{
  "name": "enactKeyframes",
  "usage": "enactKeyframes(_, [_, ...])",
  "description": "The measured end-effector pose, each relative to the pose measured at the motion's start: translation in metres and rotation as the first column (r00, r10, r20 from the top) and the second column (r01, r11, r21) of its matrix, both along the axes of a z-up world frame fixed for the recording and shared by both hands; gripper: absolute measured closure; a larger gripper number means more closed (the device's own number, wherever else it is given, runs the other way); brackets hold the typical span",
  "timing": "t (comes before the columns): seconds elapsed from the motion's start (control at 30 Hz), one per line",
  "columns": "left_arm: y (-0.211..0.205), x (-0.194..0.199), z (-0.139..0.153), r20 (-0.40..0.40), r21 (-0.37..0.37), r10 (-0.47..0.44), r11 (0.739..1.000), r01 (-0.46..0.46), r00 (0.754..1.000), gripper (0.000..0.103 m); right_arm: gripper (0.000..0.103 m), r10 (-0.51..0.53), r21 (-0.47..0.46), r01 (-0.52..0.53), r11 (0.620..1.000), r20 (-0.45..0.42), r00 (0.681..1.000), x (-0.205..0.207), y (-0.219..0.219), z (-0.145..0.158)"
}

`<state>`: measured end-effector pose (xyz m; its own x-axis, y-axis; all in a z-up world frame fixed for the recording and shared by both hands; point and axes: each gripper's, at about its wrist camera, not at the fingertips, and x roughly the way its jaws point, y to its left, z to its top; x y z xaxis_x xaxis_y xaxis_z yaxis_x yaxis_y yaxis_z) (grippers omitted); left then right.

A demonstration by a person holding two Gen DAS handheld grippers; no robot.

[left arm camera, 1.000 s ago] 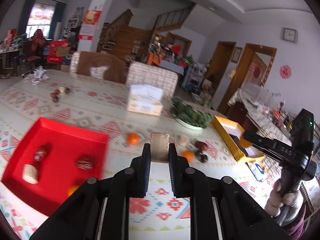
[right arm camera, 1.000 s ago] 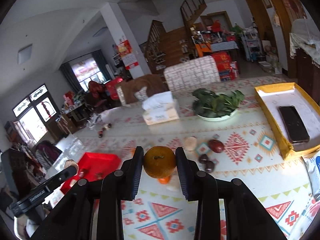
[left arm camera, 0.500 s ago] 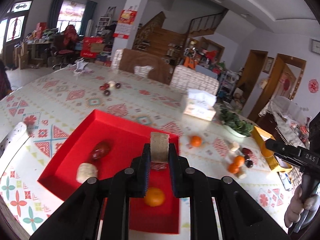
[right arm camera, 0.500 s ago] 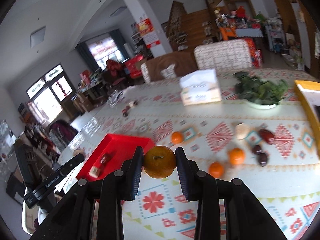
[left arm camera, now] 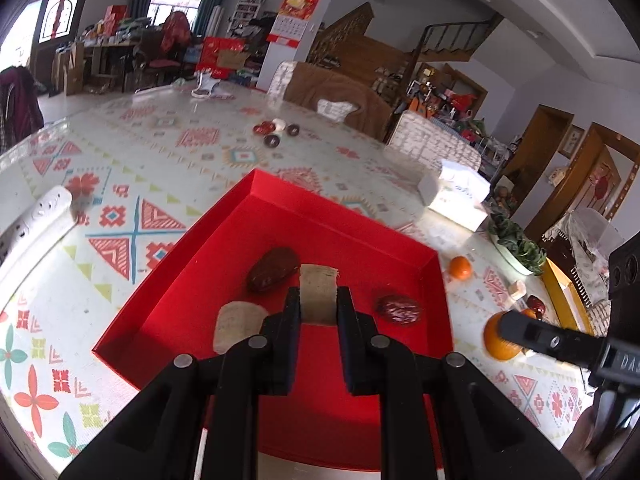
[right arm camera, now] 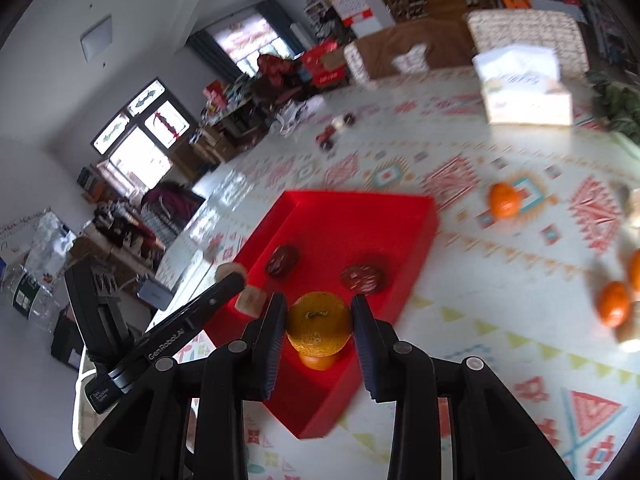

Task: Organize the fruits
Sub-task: 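Carry the cake and orange over the red tray and open both tools, then move both tools away from the tray back toward the fruit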

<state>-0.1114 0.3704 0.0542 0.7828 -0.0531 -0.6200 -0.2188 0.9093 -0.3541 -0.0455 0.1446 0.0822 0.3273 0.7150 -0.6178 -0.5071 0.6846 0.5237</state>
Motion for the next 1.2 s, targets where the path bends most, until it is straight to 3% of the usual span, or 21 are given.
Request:
enactKeyframes(0.37, [0.003, 0.003, -0.007, -0.017, -0.010, 0.000, 1.000, 0.000, 1.000, 0.085, 0.066, 0.063, -0.081, -0.066, 0.995, -0.041, 0.997, 0.011, 0.062, -0.032])
enactKeyframes(0.43, [0.006, 0.002, -0.007, -0.013, -0.022, 0.005, 1.000, -0.005, 1.000, 0.081, 0.065, 0.054, -0.094, -0.056, 0.994, -0.026, 0.998, 0.014, 0.067, -0.032])
enactKeyframes(0.53, [0.008, -0.003, -0.004, 0.002, -0.042, 0.021, 0.999, -0.021, 1.000, 0.066, 0.065, 0.035, -0.106, -0.033, 0.994, 0.013, 0.999, 0.015, 0.072, -0.027])
enactKeyframes(0.63, [0.010, -0.009, 0.002, 0.018, -0.045, 0.031, 0.999, -0.030, 0.999, 0.058, 0.055, 0.019, -0.080, -0.017, 0.997, 0.024, 1.000, 0.017, 0.070, -0.019])
enactKeyframes(0.77, [0.012, -0.015, 0.007, 0.036, -0.059, 0.053, 0.997, -0.051, 0.998, 0.050, 0.050, -0.009, -0.078, 0.015, 0.997, 0.074, 0.997, 0.015, 0.060, -0.006])
enactKeyframes(0.9, [0.009, -0.019, 0.011, 0.043, -0.074, 0.055, 0.996, -0.052, 0.998, 0.048, 0.049, -0.052, -0.064, 0.057, 0.996, 0.078, 0.996, 0.014, 0.038, 0.000])
enactKeyframes(1.2, [-0.019, -0.021, 0.023, 0.053, -0.054, 0.008, 0.999, -0.005, 0.999, 0.040, 0.049, -0.190, -0.053, 0.193, 0.980, 0.056, 0.980, 0.016, -0.048, -0.005])
